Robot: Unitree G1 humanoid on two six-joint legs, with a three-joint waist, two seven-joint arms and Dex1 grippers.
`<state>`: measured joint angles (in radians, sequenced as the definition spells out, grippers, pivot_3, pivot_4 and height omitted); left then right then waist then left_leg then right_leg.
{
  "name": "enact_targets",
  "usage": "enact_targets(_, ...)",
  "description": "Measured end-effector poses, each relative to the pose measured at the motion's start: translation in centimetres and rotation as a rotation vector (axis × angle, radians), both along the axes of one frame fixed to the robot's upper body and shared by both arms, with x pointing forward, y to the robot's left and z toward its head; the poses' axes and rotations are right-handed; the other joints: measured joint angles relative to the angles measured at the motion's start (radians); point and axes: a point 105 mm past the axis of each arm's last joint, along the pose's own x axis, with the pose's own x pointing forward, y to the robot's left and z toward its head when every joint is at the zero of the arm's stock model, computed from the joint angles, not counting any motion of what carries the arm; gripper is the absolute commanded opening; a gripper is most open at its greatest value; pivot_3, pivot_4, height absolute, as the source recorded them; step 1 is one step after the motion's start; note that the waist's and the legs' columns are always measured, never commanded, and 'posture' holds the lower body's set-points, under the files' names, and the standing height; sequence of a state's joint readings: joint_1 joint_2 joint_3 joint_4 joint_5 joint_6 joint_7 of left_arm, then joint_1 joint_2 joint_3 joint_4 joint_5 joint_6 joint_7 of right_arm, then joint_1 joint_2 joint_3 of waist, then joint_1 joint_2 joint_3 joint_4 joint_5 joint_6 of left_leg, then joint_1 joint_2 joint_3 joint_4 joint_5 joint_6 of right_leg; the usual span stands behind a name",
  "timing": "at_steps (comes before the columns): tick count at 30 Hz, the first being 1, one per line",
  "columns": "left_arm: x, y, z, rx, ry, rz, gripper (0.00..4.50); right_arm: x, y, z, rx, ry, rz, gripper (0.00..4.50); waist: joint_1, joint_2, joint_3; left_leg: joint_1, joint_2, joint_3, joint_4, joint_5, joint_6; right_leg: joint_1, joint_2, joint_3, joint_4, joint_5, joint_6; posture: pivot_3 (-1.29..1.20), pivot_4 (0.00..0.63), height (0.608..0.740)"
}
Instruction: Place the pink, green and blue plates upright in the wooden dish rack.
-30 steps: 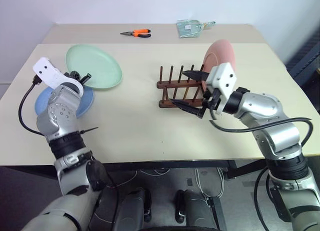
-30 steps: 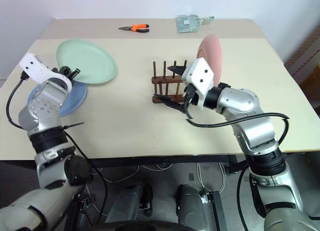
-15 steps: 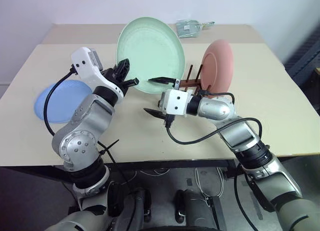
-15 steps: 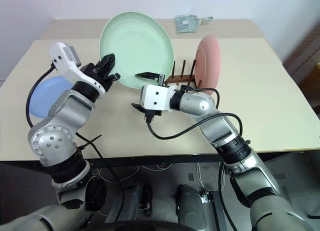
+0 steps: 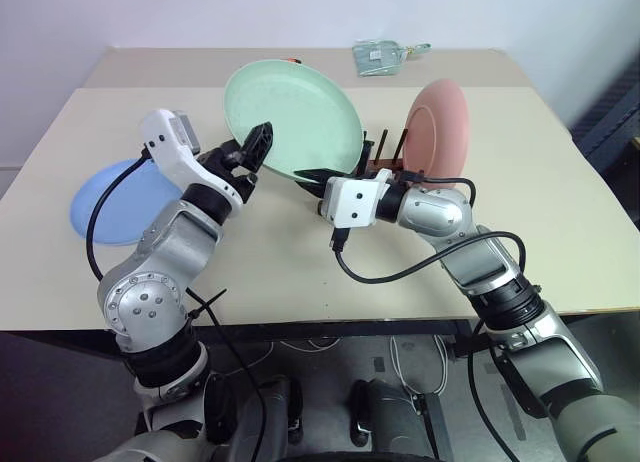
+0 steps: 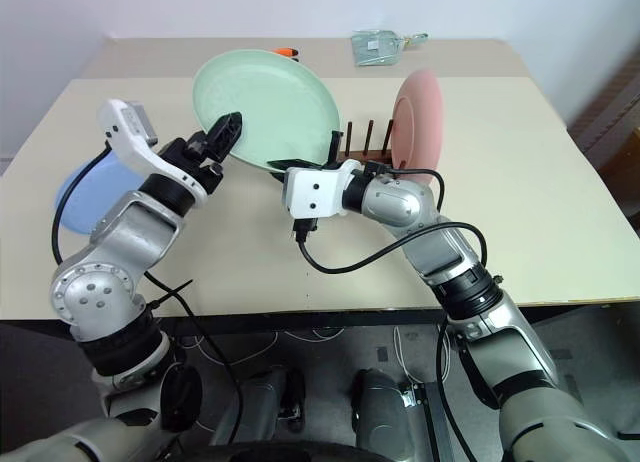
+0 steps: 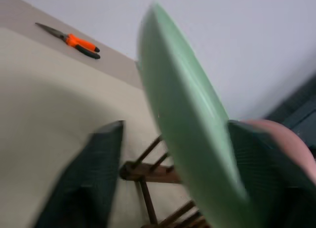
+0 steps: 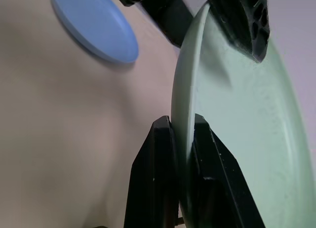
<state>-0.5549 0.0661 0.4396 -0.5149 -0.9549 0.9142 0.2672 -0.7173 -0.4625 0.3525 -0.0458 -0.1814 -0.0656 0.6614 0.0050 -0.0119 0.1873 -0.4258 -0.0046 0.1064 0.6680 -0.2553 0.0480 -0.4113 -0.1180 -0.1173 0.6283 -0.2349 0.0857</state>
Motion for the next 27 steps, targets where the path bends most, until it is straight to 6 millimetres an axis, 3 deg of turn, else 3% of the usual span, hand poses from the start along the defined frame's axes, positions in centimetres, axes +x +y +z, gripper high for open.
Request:
enact_targets(4, 0.4, 6.0, 0.1, 0.171, -0.024, 0.244, 3.67, 1.6, -3.7, 1.9, 0.194, 0.102, -0.133, 0.00, -0.005, 0.000, 0.000, 0.000, 0.000, 0.001, -0.002, 0.000, 0.000, 0.000, 0.001, 0.000, 0.000, 0.000, 0.000, 0.00, 0.150, 0.740)
enact_targets(6, 0.3, 7.2, -1.6, 0.357, -0.001, 0.283, 3.67, 1.6, -5.0, 4.0, 0.422, 0.211, -0.146, 0.00, -0.013, 0.001, 0.000, 0.000, 0.000, 0.001, -0.003, 0.000, 0.000, -0.001, 0.001, 0.000, 0.001, 0.000, 0.000, 0.00, 0.150, 0.740)
enact_targets(9, 0.6, 5.6, -5.6, 0.583, 0.051, 0.190, 3.67, 0.8, -5.6, 6.5, 0.756, 0.399, -0.072, 0.00, -0.013, 0.001, 0.000, 0.000, 0.000, 0.001, -0.003, -0.002, -0.003, -0.001, 0.000, 0.000, 0.000, 0.000, 0.000, 0.00, 0.150, 0.740)
enact_targets(11, 0.6, 4.0, -7.7, 0.659, 0.060, 0.098, 3.67, 0.3, -5.6, 6.9, 0.868, 0.533, -0.030, 0.00, -0.014, 0.001, 0.000, -0.001, 0.000, 0.001, -0.003, -0.002, -0.004, -0.002, -0.001, 0.000, 0.000, 0.000, -0.001, 0.00, 0.150, 0.740)
enact_targets(14, 0.3, 2.6, -9.2, 0.704, 0.050, 0.015, 3.67, 0.2, -5.7, 6.7, 0.989, 0.702, 0.000, 0.00, -0.018, 0.002, 0.000, -0.002, 0.000, 0.001, -0.004, -0.002, -0.004, -0.005, -0.002, 0.003, 0.000, 0.000, -0.001, 0.00, 0.150, 0.740)
enact_targets(18, 0.2, 1.3, -10.1, 0.706, 0.043, -0.042, 3.67, 0.3, -6.1, 6.5, 1.094, 0.831, 0.001, 0.00, -0.019, 0.002, 0.000, -0.003, 0.000, 0.003, -0.005, -0.002, -0.004, -0.008, -0.002, 0.004, 0.002, 0.000, -0.001, 0.00, 0.150, 0.740)
enact_targets(27, 0.1, 1.0, -10.1, 0.695, 0.031, -0.061, 3.67, 1.5, -6.5, 6.6, 1.124, 0.874, -0.047, 0.00, -0.018, 0.002, 0.000, -0.004, 0.000, 0.005, -0.005, 0.000, 0.000, -0.009, -0.001, 0.004, 0.002, 0.000, -0.001, 0.00, 0.150, 0.740)
